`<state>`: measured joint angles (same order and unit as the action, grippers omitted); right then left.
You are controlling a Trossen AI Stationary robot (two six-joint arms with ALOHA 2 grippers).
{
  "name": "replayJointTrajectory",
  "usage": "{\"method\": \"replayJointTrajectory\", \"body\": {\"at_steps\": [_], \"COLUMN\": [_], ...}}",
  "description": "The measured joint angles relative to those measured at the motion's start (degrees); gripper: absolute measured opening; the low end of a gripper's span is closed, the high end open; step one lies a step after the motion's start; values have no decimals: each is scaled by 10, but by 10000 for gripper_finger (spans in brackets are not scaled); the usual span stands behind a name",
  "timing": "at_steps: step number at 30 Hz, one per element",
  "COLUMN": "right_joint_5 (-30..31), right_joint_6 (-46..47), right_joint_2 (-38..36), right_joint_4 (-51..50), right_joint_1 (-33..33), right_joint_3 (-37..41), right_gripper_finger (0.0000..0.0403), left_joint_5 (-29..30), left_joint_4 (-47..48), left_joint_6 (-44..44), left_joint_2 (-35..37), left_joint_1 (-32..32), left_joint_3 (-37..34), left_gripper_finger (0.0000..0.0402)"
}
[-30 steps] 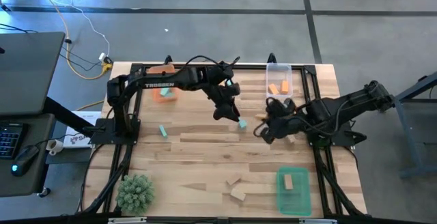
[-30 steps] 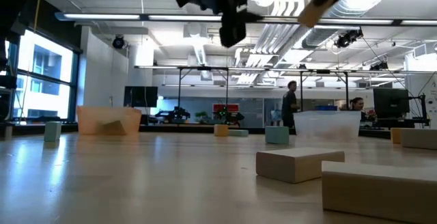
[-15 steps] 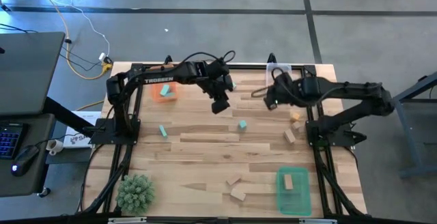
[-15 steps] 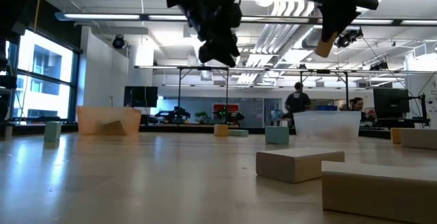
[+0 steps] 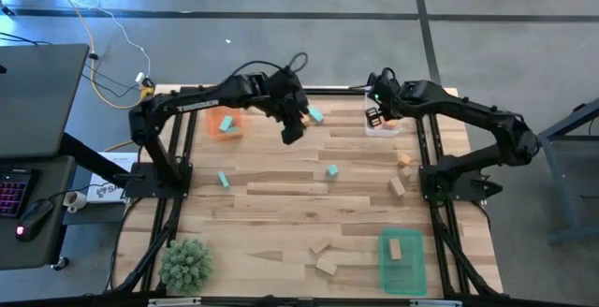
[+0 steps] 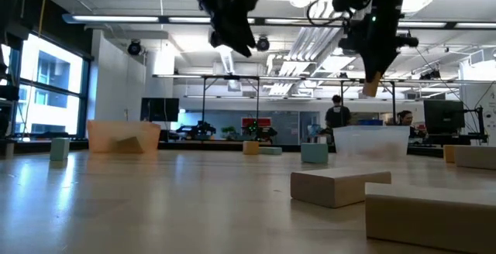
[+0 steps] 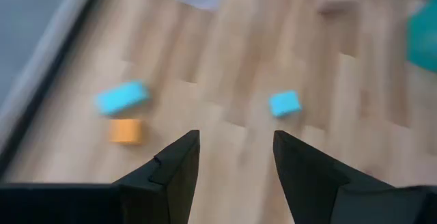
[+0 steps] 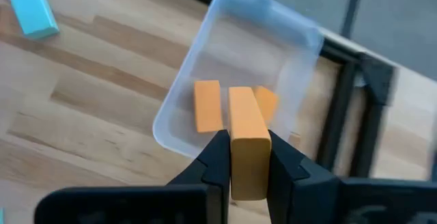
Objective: Sort & place blocks by color
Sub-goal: Put the orange block into the transparent bin
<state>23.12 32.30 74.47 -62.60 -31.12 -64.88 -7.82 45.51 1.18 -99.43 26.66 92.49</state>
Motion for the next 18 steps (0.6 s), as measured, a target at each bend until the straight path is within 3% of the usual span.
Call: {"method": "replayJointTrajectory", "body": {"at_steps": [8,18], "right_joint_5": [-84,-175], "right_joint_6": [-88,-118], "right_joint_2": [5,5], "right_joint_4": [149,255], "right_joint_1": [-89,-159], "right_joint_3": [77,166], "right_gripper_finger": [34,35], "left_joint_5": [123,136], "left_joint_4": [56,86], "left_joint_6": [-2,-47], "left_joint_2": [47,57], "left_joint_1": [4,3], "left_joint_3": [0,0], "left_gripper_finger": [172,172]}}
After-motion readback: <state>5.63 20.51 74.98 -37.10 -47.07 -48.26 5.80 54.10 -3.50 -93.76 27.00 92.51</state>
